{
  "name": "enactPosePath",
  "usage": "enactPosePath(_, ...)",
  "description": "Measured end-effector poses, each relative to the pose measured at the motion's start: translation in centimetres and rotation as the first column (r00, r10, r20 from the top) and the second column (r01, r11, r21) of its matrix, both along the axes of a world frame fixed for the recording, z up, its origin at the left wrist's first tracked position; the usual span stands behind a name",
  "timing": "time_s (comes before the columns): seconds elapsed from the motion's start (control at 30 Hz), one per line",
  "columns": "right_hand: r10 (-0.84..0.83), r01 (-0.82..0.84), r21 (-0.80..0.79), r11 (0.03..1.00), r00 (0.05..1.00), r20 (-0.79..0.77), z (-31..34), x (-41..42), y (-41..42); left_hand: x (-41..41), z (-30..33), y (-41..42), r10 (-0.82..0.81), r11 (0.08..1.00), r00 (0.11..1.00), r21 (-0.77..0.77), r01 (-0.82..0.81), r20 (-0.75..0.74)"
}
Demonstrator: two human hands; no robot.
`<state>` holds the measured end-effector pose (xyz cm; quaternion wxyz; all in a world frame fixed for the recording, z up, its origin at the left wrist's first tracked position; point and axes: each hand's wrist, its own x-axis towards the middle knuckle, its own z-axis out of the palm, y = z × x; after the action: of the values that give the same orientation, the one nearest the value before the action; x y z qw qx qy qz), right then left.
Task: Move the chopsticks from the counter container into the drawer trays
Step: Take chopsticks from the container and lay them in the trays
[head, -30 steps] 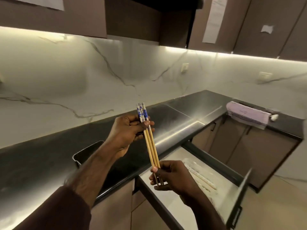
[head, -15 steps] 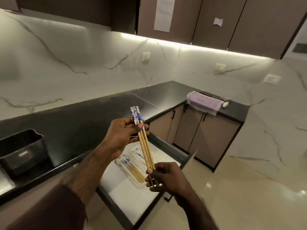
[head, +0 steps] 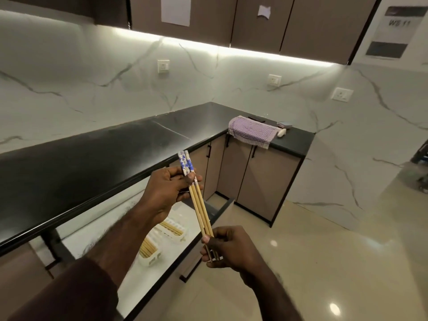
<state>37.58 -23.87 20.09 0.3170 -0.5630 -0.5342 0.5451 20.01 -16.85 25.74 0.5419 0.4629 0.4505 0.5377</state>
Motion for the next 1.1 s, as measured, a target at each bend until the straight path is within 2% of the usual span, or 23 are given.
enactPosePath(0.43,0.053,-0.052,-0.018,0.999,0.996,0.068,-1.8,2.0,13.2,1.4,-2.8,12.3,0.069,0.995,0.996,-0.071,-0.064,0.064)
enactPosePath(0.63,0.125,-0.118,-0.072,0.99,0.987,0.102,-2.8,0.2,19.6,-0.5,-4.8,17.0,0.17,0.979,0.981,-0.126,-0.158,0.092)
enactPosePath(0.83,0.236,-0.216,-0.162,0.963,0.965,0.111,-6.7,-1.8,25.2,-2.0,-9.3,19.6,0.286,0.937,0.954,-0.233,-0.259,0.092)
enactPosePath(0.93,0.308,-0.276,-0.22,0.936,0.943,0.126,-9.0,-2.9,28.0,-2.7,-11.7,21.0,0.332,0.904,0.942,-0.298,-0.307,0.039)
enactPosePath(1.1,0.433,-0.349,-0.341,0.873,0.876,0.211,-14.2,-4.1,33.1,-4.4,-15.8,23.5,0.386,0.819,0.911,-0.4,-0.411,-0.146)
